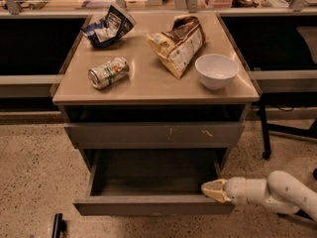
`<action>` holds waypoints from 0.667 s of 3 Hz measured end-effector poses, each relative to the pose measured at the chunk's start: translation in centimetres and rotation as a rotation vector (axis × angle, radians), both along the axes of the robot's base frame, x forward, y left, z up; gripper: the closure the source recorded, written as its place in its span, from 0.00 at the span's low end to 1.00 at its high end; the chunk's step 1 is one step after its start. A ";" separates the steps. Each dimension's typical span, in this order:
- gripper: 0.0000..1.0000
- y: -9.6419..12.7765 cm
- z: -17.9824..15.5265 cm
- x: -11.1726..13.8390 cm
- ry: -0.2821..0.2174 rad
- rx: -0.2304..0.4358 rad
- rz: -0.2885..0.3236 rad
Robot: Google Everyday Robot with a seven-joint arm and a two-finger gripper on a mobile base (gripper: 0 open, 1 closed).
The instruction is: Open middle drawer
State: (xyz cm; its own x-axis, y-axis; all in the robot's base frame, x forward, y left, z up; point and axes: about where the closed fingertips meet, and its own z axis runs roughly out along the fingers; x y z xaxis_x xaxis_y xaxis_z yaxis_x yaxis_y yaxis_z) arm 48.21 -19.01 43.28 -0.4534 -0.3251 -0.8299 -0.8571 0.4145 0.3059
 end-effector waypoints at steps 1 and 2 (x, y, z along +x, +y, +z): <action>1.00 0.4 0.3 -0.8 -0.005 0.005 -0.005; 1.00 -0.1 3.6 -0.7 -0.074 -0.038 -0.051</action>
Offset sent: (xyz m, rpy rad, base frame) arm -0.0053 -0.0167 0.1064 -0.1250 -0.2135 -0.1466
